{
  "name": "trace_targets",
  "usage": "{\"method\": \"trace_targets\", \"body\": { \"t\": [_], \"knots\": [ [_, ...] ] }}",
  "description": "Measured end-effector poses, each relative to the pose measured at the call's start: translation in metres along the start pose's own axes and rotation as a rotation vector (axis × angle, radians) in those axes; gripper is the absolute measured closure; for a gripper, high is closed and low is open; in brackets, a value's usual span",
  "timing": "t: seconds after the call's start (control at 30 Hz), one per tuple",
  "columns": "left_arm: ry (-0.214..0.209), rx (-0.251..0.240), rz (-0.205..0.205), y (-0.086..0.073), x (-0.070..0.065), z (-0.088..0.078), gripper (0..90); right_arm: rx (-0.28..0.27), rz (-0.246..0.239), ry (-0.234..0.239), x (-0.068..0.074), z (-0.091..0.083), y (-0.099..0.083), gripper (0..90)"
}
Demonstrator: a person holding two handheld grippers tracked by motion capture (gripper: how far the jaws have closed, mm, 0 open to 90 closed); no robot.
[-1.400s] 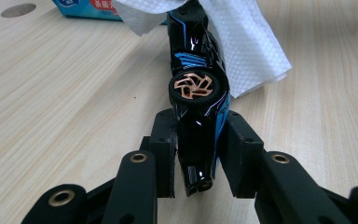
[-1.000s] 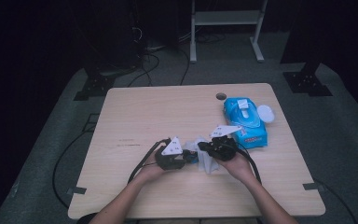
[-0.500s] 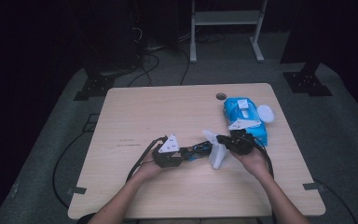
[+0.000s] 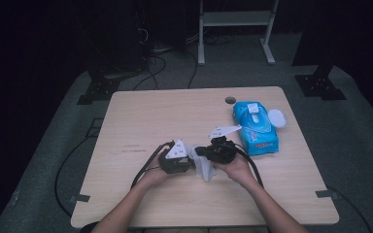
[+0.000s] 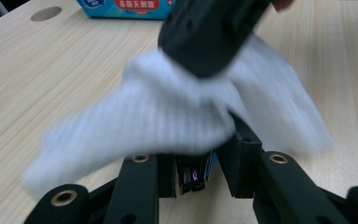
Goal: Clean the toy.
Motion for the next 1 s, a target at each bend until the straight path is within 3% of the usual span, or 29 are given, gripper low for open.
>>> {"method": "trace_targets", "body": {
  "t": [0.07, 0.13, 0.27, 0.4, 0.47, 0.67, 1.0],
  "knots": [
    [0.0, 0.003, 0.001, -0.001, 0.001, -0.001, 68.8, 0.024, -0.058, -0.019, 0.004, 0.006, 0.001, 88.4],
    [0.006, 0.007, 0.006, -0.001, 0.002, -0.002, 68.8, 0.033, -0.064, -0.04, 0.0, 0.004, 0.002, 88.4],
    [0.016, 0.004, -0.003, -0.003, 0.006, -0.004, 68.8, 0.038, -0.062, -0.156, -0.026, -0.011, -0.001, 88.4],
    [0.023, 0.003, -0.014, -0.005, 0.01, -0.006, 68.8, 0.034, -0.013, -0.208, -0.049, -0.028, -0.006, 88.4],
    [0.024, 0.001, -0.02, -0.005, 0.011, -0.005, 68.7, 0.031, 0.012, -0.209, -0.054, -0.032, -0.008, 88.4],
    [0.027, -0.009, -0.055, -0.006, 0.012, -0.006, 67.2, 0.005, 0.005, -0.215, -0.051, -0.033, -0.014, 88.4],
    [0.048, -0.003, -0.049, -0.007, 0.007, -0.007, 65.9, -0.056, -0.048, -0.246, -0.041, -0.037, -0.024, 88.5]
  ]
}}
Point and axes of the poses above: each handheld gripper's, and its own axes: z roughly forward along the jaws, y roughly out of its top, x roughly to its left, the point moved 5 cm from there along z, roughly forward along the jaws
